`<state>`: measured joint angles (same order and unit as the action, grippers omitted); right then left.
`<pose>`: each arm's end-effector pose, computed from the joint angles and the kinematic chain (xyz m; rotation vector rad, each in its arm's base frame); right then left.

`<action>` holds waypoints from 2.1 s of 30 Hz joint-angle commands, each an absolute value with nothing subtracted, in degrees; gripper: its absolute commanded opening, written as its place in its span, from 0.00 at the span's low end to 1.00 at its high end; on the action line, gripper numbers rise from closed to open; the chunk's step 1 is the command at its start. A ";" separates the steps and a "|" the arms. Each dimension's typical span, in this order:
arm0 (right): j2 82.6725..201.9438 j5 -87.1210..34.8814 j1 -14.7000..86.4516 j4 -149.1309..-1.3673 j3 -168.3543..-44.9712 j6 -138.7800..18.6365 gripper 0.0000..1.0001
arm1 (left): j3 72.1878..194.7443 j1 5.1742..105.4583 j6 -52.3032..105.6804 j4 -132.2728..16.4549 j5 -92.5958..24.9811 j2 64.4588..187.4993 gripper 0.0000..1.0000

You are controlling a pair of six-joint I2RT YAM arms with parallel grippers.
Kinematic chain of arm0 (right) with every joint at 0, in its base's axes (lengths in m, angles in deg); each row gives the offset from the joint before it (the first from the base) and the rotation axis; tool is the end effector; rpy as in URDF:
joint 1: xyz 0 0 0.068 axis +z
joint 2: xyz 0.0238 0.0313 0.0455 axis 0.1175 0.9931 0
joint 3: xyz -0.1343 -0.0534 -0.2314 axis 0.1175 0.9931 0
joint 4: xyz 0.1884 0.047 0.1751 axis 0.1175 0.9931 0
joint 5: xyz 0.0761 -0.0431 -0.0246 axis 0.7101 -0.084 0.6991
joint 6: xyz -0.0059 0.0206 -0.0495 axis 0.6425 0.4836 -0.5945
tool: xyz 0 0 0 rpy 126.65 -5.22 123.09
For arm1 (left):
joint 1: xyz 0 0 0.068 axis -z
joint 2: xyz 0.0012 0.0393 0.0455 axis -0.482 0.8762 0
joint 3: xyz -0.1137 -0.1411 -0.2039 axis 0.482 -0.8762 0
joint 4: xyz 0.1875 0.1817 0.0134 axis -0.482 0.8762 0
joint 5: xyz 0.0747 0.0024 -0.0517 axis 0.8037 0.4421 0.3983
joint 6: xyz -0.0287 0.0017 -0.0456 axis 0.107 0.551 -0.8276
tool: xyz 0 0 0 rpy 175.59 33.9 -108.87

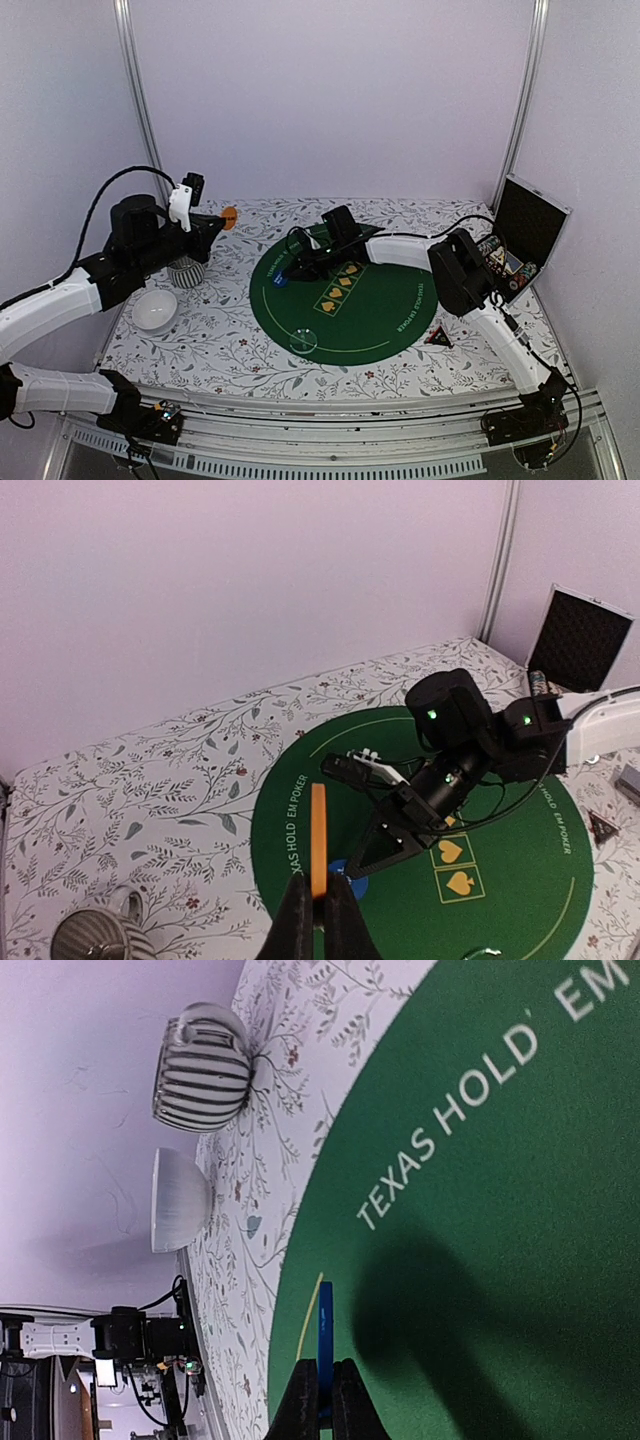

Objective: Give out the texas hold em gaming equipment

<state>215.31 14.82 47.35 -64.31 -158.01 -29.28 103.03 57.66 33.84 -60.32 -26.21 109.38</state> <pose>0.4222 0.3971 0.1097 -0.5998 2.4527 1.6126 0.2117 -0.1172 0.3010 0.3910 1.7673 -0.4256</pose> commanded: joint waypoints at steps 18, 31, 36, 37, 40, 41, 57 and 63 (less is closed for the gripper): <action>217.30 10.17 47.43 -66.65 -161.03 -23.01 0.44 | 102.01 56.41 35.45 -62.57 -28.47 109.46 0.00; 189.53 -5.95 48.12 -45.35 -157.15 -47.45 0.91 | 101.99 58.82 39.09 -63.58 -30.24 107.89 0.00; 175.26 -0.02 47.63 -43.98 -146.09 -51.53 0.90 | 103.46 73.84 56.90 -64.27 -18.70 107.86 0.00; 173.04 1.21 47.67 -43.70 -144.68 -51.38 0.90 | 103.18 78.08 62.42 -65.78 -14.96 107.83 0.00; 166.65 4.20 48.09 -44.04 -139.97 -50.03 0.85 | 98.46 89.53 80.86 -81.36 -2.38 107.63 0.00; 165.61 4.62 48.51 -44.34 -138.55 -49.73 0.85 | 96.98 91.73 87.01 -86.47 1.07 108.41 0.00; 163.15 10.94 52.83 -46.62 -131.38 -48.79 0.61 | 89.47 98.67 147.63 -152.02 5.97 136.58 0.00; 165.18 13.17 52.98 -47.73 -131.21 -48.64 0.43 | 90.10 98.72 147.58 -151.41 5.94 138.37 0.00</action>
<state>163.11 10.18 52.53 -45.91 -131.82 -48.73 89.00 97.70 145.12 -143.59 5.63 137.68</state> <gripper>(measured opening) 0.485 0.016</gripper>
